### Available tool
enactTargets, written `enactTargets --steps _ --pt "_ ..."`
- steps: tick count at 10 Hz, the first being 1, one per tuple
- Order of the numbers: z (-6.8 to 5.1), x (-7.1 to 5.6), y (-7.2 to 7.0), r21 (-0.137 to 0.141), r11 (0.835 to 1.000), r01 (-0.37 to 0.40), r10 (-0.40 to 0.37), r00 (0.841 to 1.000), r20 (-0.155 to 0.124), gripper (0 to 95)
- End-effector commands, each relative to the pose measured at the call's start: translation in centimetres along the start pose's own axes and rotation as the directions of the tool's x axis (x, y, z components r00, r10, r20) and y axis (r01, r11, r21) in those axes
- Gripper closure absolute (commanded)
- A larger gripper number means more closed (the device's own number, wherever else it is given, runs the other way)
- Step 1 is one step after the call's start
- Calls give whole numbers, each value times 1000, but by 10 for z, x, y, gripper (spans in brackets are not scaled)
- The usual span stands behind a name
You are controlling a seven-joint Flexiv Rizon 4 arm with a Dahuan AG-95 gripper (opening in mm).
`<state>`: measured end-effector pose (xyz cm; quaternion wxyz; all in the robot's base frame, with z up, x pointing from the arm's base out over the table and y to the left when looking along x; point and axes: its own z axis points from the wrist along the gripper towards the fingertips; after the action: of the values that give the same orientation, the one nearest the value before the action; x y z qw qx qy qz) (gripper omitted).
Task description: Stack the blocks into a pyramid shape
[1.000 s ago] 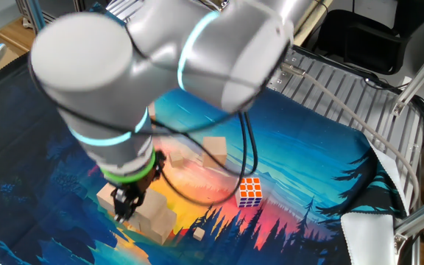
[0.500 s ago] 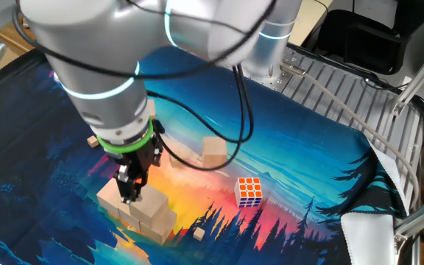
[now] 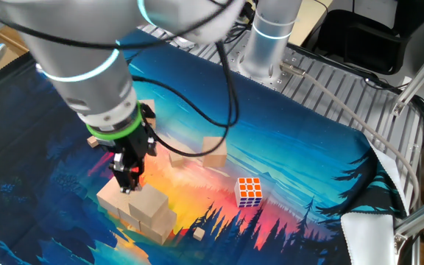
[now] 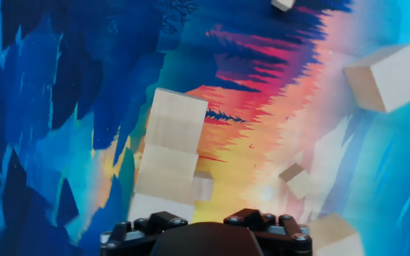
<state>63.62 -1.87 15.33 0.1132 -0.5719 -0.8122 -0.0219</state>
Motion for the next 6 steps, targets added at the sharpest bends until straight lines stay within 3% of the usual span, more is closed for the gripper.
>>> enactTargets --steps 1,4,6 --pt "-5 3 -20 60 956 288 -293 953 84 380" --pt "-6 4 -27 57 940 335 -339 937 78 380" --pt "-6 4 -27 59 915 400 -403 912 74 380"
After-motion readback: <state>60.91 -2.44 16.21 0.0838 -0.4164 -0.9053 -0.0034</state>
